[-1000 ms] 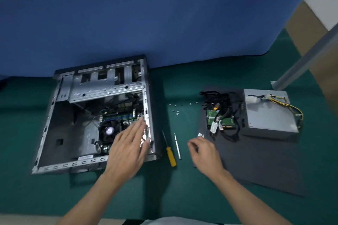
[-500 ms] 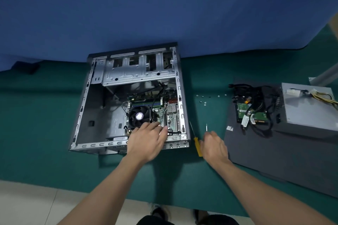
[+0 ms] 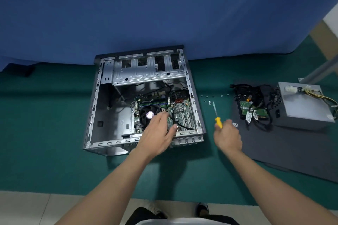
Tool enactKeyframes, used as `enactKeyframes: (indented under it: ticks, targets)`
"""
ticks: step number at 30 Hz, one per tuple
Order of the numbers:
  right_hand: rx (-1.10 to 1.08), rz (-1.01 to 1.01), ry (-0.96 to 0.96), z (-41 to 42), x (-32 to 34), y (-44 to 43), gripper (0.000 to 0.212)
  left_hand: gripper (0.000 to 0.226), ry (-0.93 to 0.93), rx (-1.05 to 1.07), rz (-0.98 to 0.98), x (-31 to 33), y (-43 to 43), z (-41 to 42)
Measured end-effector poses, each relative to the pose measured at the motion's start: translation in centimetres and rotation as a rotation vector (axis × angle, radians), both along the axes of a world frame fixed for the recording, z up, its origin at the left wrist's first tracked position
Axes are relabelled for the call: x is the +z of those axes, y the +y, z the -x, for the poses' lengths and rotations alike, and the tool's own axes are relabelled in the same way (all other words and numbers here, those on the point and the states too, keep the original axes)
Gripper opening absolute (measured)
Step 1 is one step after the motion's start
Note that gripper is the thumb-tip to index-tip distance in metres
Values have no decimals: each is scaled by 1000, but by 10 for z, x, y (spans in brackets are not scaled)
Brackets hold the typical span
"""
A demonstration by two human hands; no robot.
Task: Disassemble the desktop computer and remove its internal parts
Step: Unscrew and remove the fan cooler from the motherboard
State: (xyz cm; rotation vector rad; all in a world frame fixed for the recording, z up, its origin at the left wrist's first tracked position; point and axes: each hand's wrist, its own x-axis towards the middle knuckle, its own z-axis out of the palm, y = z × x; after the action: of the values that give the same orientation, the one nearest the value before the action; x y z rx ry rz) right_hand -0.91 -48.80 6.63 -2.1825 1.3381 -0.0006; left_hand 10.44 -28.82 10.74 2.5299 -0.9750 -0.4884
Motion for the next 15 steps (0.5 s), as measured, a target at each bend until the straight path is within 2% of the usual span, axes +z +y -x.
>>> enactKeyframes:
  ticks: [3,5,8,11,15]
  targets:
    - [-62,-66,-304,0,34,0,22,51,-94,-37,-56,3,14,-6]
    - [-41,-26,-435,-2,60,8,17,52,-212,-50,-123,3,28,-11]
    - [-16,11,-582,-14,92,31,15,59,-261,-59,-161,1,45,-20]
    - [63,-143,-590,-35,111,60,13,54,-209,-55,-159,0,51,-28]
    - [159,-275,-493,-62,111,90,15,41,-67,14,-116,2,49,-42]
